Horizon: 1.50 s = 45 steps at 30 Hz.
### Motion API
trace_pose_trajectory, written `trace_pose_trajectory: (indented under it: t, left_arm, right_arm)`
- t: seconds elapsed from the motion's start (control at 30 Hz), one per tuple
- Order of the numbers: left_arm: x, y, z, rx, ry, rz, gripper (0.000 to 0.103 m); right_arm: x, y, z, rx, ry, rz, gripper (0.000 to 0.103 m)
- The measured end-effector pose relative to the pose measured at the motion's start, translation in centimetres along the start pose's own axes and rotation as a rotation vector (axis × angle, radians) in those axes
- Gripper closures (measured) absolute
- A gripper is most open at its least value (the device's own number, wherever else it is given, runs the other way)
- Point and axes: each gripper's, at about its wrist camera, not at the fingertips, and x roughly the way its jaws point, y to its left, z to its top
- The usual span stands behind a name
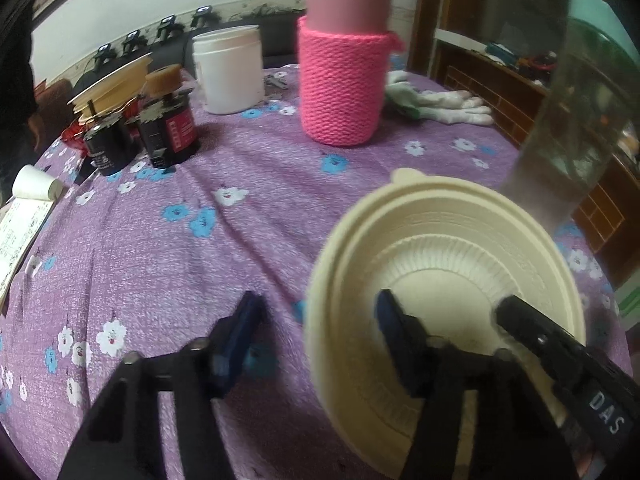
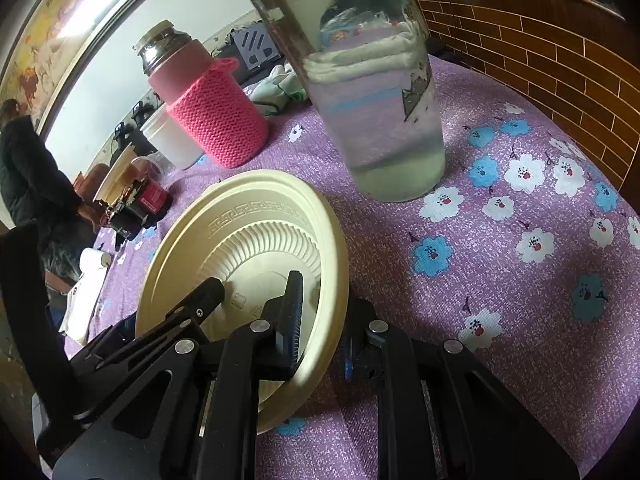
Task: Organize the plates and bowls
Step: 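Lift the beige bowl with the right gripper off the table, then carry the beige bowl with the right gripper over the red plate stack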
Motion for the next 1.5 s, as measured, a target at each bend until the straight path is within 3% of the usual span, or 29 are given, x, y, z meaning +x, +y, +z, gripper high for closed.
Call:
trace_pose_trajectory:
  t: [0.17, 0.37, 0.57, 1.0, 1.5]
  left_arm:
    - [-1.0, -0.9, -0.9, 0.04, -0.002, -0.011, 0.077]
    - [-2.4, 0.3, -2.1, 0.002, 0.044, -0.038, 0.085]
    - [-4.6, 1.9, -4.6, -0.024, 0.045, 0.002, 0.085]
    - [-9.8, 7.5, -10.7, -0.106, 0.037, 0.075, 0.085]
    - [-14.0, 11.9, -15.5, -0.174, 0.039, 0.132, 0.085]
  right_arm:
    - [-0.3, -0.5, -0.1, 0.047, 0.024, 0.023, 0.089]
    - [-1.0, 0.1, -1.2, 0.062, 0.045, 0.012, 0.091]
    - [-1.8, 1.4, -3.1, 0.071, 0.078, 0.036, 0.092]
    - [-3.9, 6.8, -10.0, -0.033, 0.157, 0.09, 0.092]
    - [-5.8, 11.2, -16.3, -0.106, 0.181, 0.136, 0.091]
